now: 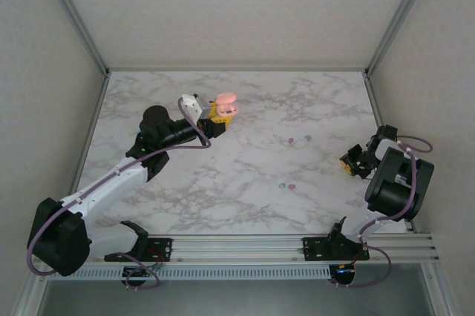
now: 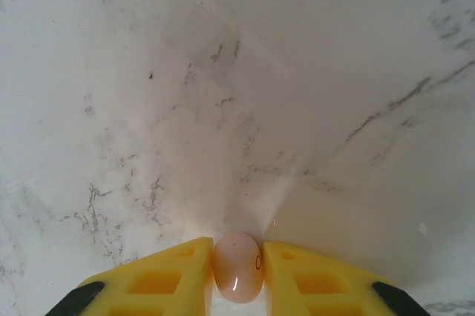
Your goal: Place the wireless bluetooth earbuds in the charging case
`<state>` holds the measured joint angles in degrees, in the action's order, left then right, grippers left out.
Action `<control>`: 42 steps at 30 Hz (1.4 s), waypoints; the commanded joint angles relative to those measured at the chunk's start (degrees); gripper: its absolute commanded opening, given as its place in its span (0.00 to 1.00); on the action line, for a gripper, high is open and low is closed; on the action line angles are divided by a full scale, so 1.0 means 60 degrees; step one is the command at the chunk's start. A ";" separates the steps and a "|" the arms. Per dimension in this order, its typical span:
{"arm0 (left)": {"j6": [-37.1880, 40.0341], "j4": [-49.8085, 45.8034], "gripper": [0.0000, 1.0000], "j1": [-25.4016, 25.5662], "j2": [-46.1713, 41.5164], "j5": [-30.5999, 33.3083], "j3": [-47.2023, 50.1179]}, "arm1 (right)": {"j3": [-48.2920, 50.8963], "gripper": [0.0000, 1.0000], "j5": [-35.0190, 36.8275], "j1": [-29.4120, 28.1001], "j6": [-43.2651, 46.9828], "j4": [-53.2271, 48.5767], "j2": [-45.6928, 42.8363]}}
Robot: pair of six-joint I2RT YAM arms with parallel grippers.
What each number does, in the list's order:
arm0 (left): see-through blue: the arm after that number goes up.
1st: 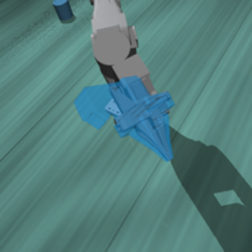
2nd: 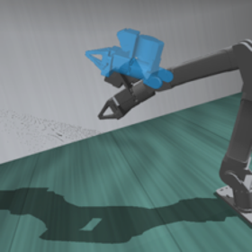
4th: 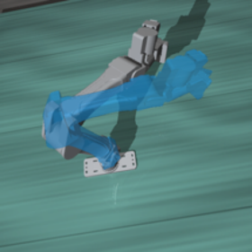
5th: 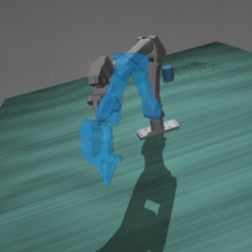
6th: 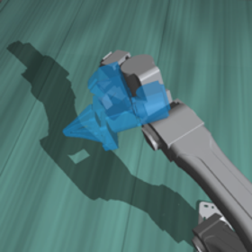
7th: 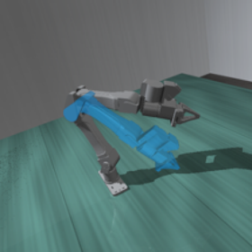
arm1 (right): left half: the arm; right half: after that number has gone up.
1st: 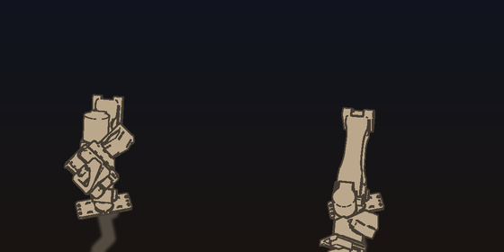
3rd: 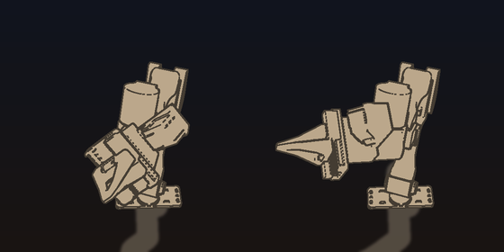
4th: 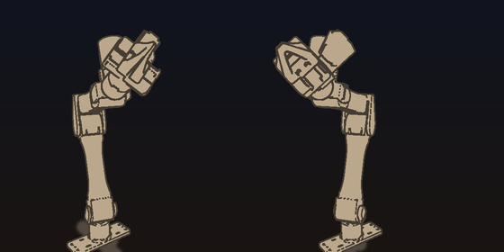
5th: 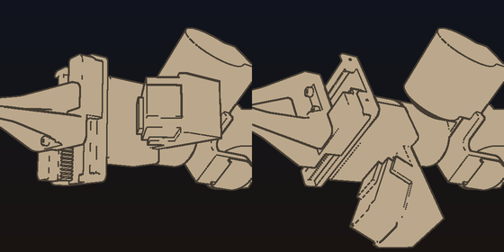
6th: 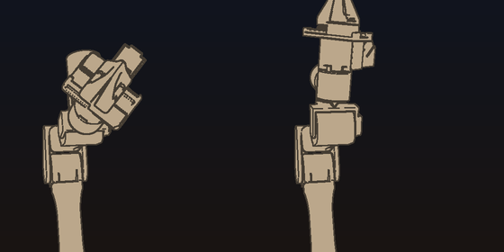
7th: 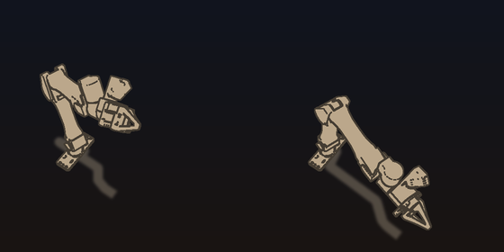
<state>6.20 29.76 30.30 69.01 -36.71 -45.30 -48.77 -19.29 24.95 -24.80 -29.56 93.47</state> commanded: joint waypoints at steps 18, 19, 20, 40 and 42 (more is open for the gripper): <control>0.0149 -0.0140 0.22 0.0149 0.0215 0.0098 -0.0463 | -0.0428 0.23 -0.0264 -0.0269 0.0204 -0.0695 -0.1170; 0.0154 -0.0126 0.22 0.0149 0.0241 0.0098 -0.0476 | -0.0494 0.23 -0.0258 -0.0343 0.0231 -0.0812 -0.1295; 0.0154 -0.0133 0.22 0.0160 0.0259 0.0084 -0.0491 | -0.0554 0.23 -0.0274 -0.0409 0.0213 -0.0935 -0.1381; 0.1677 -0.0615 0.22 0.0569 0.1447 0.1017 -0.0858 | -0.6878 0.24 -0.0853 -0.6788 -0.0189 -0.4251 -0.1851; 0.1737 -0.0358 0.21 0.0645 0.1601 0.1262 -0.0833 | -0.7380 0.24 -0.0820 -0.7339 -0.0261 -0.4312 -0.1708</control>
<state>14.52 25.45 33.21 77.43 -31.94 -48.36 -89.14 -24.23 -15.86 -25.28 -51.11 81.78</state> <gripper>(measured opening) 0.360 0.234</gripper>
